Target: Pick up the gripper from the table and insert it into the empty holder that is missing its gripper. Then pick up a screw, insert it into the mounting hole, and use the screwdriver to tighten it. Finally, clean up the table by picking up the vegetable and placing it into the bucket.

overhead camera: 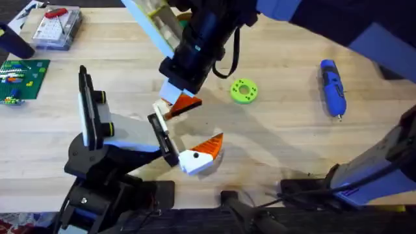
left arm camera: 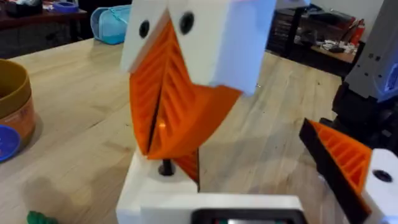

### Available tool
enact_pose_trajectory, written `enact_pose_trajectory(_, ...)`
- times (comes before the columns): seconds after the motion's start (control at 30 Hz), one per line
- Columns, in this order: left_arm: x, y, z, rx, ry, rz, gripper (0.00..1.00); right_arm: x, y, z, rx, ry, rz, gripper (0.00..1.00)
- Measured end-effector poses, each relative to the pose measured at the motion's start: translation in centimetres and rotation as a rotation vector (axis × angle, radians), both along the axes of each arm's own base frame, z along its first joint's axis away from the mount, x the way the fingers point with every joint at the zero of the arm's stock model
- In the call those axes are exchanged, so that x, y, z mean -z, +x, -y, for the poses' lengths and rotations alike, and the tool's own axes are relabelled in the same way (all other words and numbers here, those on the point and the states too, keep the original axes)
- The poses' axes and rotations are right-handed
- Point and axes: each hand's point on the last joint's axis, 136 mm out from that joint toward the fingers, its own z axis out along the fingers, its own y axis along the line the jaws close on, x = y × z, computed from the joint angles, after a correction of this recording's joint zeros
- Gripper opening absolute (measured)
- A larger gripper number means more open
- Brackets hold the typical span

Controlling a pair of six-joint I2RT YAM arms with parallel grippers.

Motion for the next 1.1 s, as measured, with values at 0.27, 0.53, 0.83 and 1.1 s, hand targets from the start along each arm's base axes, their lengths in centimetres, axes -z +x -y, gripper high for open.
enact_pose_trajectory(0.27,0.00,0.01,0.00,0.000,0.000,0.000,0.996,-0.44,-0.10,0.11,-0.013,0.007,0.012,0.003)
enact_pose_trajectory(0.53,0.01,0.01,0.00,0.000,0.000,0.000,0.996,-0.45,-0.47,-0.11,-0.024,0.008,0.013,0.003)
enact_pose_trajectory(0.83,0.00,0.00,0.00,0.000,0.000,0.000,0.996,-0.40,-0.72,-0.21,-0.031,0.003,0.017,0.003)
enact_pose_trajectory(1.1,0.01,0.00,0.00,0.000,0.000,0.000,0.996,-0.30,-0.93,0.00,-0.032,-0.008,0.010,0.003)
